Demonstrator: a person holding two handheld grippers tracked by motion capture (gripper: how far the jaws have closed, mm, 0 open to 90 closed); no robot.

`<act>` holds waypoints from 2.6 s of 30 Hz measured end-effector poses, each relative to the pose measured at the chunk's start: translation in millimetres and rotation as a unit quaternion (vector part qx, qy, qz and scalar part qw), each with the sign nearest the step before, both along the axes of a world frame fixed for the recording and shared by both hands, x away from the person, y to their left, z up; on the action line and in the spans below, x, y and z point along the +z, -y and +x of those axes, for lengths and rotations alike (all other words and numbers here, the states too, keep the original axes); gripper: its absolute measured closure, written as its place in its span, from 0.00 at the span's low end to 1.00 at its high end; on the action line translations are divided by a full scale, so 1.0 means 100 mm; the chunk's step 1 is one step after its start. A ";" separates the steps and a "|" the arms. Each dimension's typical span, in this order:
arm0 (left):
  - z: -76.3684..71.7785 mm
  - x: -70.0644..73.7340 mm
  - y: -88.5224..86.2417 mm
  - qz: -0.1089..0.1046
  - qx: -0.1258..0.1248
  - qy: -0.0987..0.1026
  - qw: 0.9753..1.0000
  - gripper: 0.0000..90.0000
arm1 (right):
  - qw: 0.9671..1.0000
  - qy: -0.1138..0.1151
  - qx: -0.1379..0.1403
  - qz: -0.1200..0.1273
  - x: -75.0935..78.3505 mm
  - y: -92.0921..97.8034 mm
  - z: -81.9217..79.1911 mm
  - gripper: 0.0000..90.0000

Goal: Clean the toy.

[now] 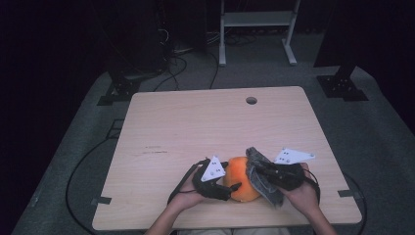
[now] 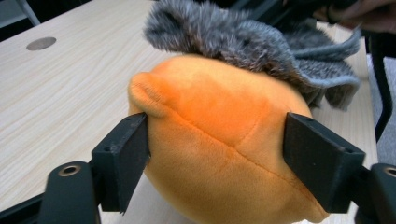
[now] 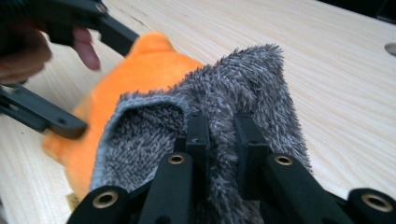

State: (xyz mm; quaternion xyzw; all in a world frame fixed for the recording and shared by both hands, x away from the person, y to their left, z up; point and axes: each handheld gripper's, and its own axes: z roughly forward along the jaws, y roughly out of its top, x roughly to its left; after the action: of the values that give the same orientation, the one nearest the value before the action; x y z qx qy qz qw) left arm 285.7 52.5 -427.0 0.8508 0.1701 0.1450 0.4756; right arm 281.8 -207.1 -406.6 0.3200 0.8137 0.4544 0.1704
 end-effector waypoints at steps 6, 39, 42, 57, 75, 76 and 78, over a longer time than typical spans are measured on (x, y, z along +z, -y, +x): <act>0.05 -0.03 -0.10 0.000 -0.006 -0.022 1.000 0.29 | 0.999 0.010 0.037 0.011 0.05 -0.13 -0.06 0.86; 0.16 -0.07 -0.14 -0.051 -0.017 -0.104 0.993 0.21 | 0.999 -0.020 0.022 0.014 -0.13 0.03 -0.27 0.86; 0.16 -0.06 -0.13 -0.046 -0.023 -0.102 0.994 0.21 | 0.999 -0.019 0.021 0.017 -0.15 0.04 -0.29 0.86; 0.20 -0.07 -0.02 -0.029 -0.044 -0.118 0.992 0.27 | 1.000 -0.013 0.011 0.013 -0.14 0.04 -0.33 0.86; 0.54 -0.03 -0.11 -0.003 -0.081 -0.018 0.997 0.18 | 0.997 -0.026 -0.018 0.075 -0.08 0.02 0.29 0.87; 0.54 -0.02 -0.12 -0.016 -0.074 -0.036 0.996 0.12 | 0.997 -0.023 -0.016 0.069 -0.08 -0.01 0.27 0.87; 0.52 0.01 -0.13 -0.047 -0.067 -0.056 0.995 0.09 | 0.998 -0.018 -0.006 0.065 -0.06 -0.07 0.20 0.87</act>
State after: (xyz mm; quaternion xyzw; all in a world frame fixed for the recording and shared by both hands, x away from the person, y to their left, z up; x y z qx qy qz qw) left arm 337.2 65.9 -425.7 0.8440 0.1451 0.0567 0.5132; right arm 301.5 -199.9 -412.9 0.3438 0.7834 0.4992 0.1371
